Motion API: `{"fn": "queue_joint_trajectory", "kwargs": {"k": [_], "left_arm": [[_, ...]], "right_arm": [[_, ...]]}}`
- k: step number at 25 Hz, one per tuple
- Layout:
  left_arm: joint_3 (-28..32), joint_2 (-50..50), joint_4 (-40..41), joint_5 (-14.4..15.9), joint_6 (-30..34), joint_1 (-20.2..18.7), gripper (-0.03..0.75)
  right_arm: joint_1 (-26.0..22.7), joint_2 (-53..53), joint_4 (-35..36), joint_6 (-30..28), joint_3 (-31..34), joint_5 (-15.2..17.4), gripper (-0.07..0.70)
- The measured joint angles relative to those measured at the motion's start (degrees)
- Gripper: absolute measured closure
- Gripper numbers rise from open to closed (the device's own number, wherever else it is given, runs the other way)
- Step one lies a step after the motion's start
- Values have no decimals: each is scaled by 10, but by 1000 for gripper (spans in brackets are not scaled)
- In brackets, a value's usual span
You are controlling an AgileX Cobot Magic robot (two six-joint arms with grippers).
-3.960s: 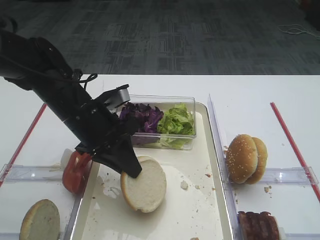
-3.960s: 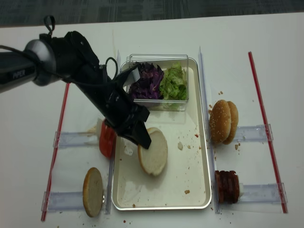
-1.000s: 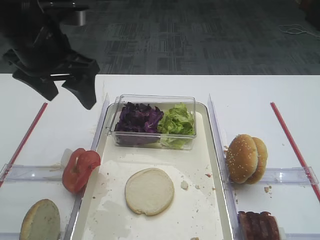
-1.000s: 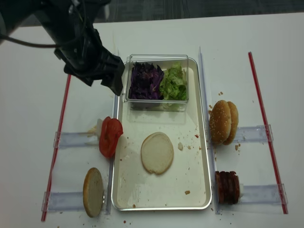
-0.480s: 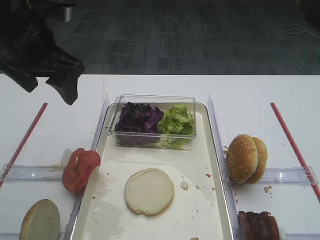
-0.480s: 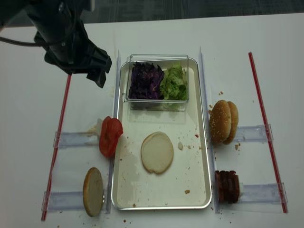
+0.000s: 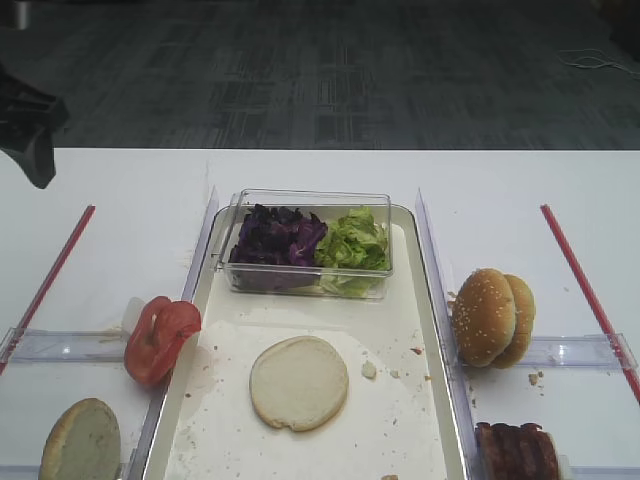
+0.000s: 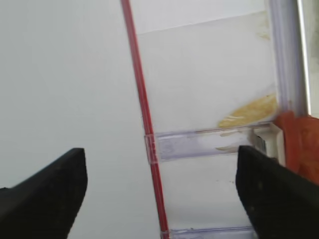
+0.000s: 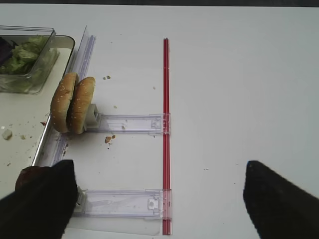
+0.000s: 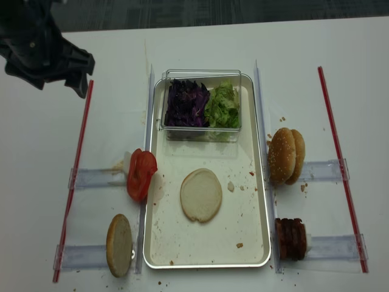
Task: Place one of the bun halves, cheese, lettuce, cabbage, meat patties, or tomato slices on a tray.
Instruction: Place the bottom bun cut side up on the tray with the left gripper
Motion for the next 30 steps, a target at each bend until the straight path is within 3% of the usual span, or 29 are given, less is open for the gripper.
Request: {"fn": "queue_joint_trajectory", "kwargs": {"k": [6,13,21,30], "left_arm": [[0,0,3,0,1,50,121],[6,-3,-1,0,11,52,121],[102,-76,-9,0,11,52,121],[219,-254,-23,1,11,52,121]], "right_arm": [[0,0,0,0,0,0,-67],[0,0,0,0,0,0,-67],[0,0,0,0,0,0,-67],[0,0,0,0,0,0,-67]]}}
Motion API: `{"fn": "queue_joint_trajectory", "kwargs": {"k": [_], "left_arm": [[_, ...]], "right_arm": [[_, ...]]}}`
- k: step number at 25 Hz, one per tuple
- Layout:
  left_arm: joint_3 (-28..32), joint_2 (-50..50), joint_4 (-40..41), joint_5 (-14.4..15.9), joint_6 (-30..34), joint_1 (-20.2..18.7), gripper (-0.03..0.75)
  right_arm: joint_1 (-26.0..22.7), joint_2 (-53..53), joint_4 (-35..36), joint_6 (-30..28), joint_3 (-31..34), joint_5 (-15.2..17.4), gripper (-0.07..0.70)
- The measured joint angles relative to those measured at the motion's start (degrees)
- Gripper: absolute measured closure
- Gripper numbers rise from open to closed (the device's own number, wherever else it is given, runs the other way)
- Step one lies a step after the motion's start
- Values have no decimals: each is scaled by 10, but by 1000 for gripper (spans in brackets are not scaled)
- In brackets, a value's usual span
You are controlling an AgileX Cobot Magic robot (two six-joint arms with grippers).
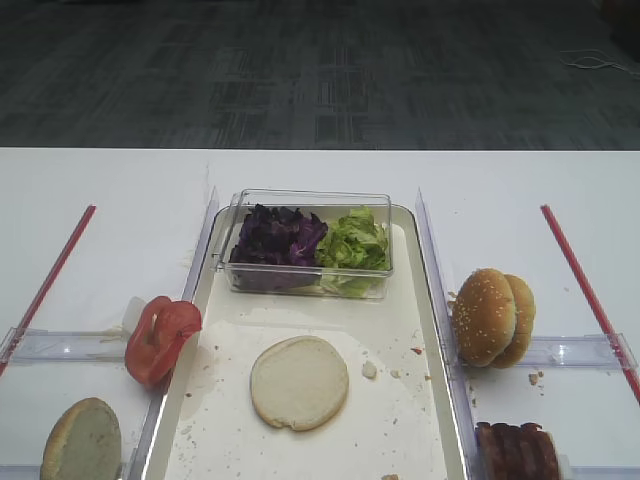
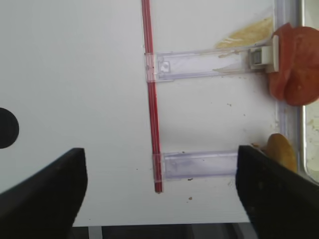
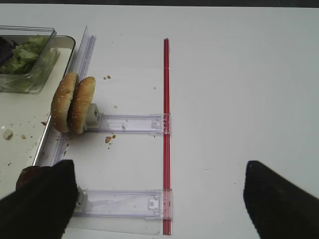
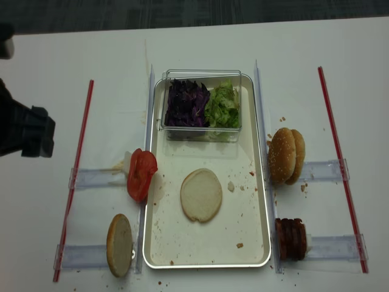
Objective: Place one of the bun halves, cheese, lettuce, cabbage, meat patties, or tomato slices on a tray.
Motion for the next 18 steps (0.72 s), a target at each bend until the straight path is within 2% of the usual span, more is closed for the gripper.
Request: {"fn": "queue_joint_trajectory", "kwargs": {"k": [6,12,18], "left_arm": [[67,-138,-41,4,0,0,121],[153,-287,-46,9,0,0,121],[246,-412,-53,-9,0,0,121]], "right_arm": [[0,0,0,0,0,0,-67],[0,0,0,0,0,0,-67],[0,0,0,0,0,0,-67]]}}
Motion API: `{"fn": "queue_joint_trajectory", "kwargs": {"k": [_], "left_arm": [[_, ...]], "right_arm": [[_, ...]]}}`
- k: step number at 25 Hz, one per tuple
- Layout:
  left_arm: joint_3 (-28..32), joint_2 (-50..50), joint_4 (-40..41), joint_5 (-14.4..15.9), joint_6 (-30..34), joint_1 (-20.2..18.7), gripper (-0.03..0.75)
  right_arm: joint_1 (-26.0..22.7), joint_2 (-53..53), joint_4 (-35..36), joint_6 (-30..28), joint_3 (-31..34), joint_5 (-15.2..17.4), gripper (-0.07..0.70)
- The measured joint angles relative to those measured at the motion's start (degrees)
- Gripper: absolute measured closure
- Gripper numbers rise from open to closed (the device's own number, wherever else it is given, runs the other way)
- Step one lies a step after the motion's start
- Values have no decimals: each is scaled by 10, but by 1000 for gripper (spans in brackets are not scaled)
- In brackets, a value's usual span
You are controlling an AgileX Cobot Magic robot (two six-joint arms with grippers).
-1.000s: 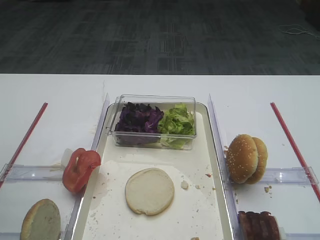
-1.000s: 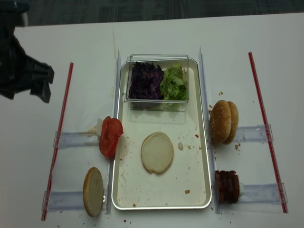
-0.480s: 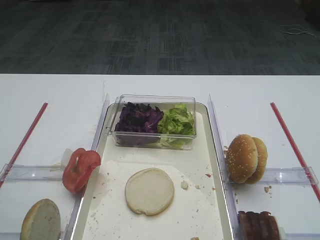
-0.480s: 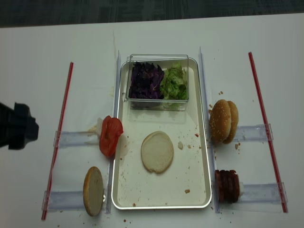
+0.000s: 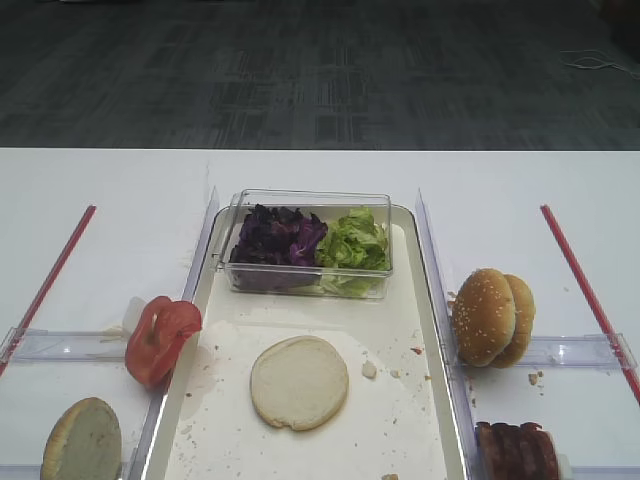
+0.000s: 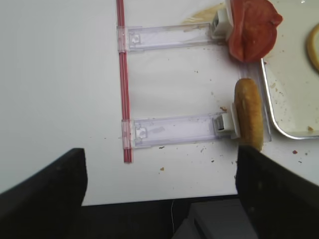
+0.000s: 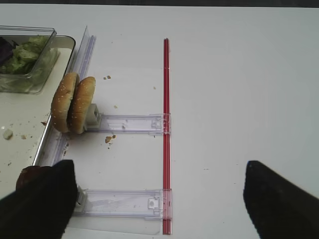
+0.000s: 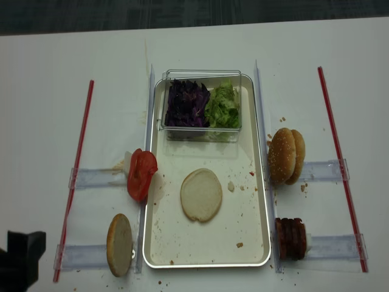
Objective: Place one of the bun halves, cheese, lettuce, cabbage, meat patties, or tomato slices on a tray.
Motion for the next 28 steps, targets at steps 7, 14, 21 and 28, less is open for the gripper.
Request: {"fn": "queue_joint_trajectory", "kwargs": {"k": [7,14,21,28], "left_arm": [[58,-119,-3,-7,0,0,121],[68,-210,2,-9,0,0,121],[77,-260,8,-19,0,0,121],[77,-268,9,-21,0,0,121]], "right_arm": [[0,0,0,-1,0,0,-67],[0,0,0,-1,0,0,-67],[0,0,0,-1,0,0,-67],[0,0,0,-1,0,0,-67]]}}
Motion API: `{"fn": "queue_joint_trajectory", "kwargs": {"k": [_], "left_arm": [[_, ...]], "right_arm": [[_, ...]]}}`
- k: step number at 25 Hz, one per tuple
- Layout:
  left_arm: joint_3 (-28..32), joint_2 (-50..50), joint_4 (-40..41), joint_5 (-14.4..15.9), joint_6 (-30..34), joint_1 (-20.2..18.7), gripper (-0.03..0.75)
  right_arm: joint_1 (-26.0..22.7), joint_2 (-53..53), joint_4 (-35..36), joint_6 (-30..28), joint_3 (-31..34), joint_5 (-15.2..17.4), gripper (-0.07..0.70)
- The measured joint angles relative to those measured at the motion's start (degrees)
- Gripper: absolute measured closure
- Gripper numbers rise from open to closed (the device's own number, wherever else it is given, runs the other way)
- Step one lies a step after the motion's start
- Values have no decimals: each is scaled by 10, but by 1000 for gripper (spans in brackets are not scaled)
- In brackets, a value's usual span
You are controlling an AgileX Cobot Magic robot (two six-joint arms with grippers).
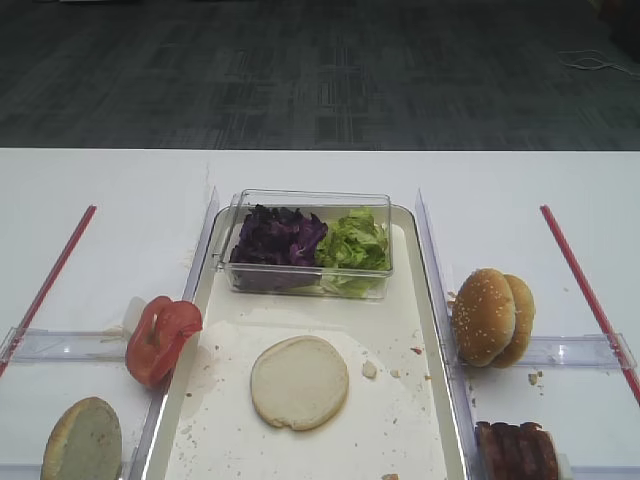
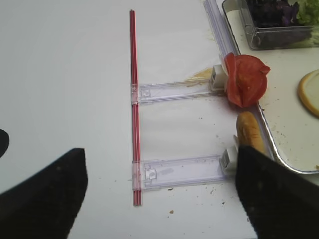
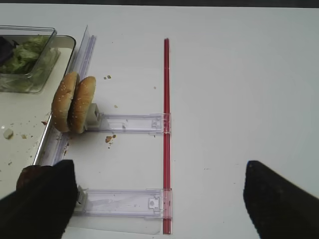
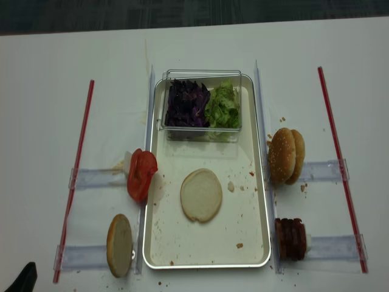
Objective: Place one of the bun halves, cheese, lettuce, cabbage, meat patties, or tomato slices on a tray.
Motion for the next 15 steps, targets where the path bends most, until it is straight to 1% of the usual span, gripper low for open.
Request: {"fn": "queue_joint_trajectory", "kwargs": {"k": [15], "left_arm": [[0,0,0,0,0,0,121]], "right_arm": [[0,0,0,0,0,0,-67]]}}
